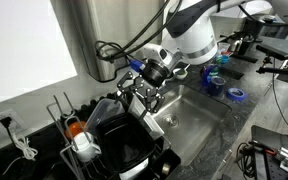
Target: Remove the black lunchbox from the sink and put it on the dish rack
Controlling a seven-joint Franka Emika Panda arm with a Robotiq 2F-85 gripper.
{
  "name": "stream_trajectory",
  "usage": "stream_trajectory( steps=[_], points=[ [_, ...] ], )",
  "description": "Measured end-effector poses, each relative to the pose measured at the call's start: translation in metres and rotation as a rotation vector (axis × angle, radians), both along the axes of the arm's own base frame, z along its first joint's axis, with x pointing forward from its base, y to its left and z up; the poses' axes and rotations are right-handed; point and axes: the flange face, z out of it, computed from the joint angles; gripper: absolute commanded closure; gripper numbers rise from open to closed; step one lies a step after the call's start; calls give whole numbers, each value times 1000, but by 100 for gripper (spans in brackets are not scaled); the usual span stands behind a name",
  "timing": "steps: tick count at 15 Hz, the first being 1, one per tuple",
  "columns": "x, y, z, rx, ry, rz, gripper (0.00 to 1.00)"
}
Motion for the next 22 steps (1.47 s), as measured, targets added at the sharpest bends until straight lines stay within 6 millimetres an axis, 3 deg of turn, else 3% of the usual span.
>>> stream_trajectory(
  steps=[6, 14, 22],
  points=[
    [-10, -16, 22, 4, -17, -7, 0],
    [-53, -50, 72, -57, 20, -27, 0],
    [-97, -84, 106, -134, 236, -240, 0]
  ],
)
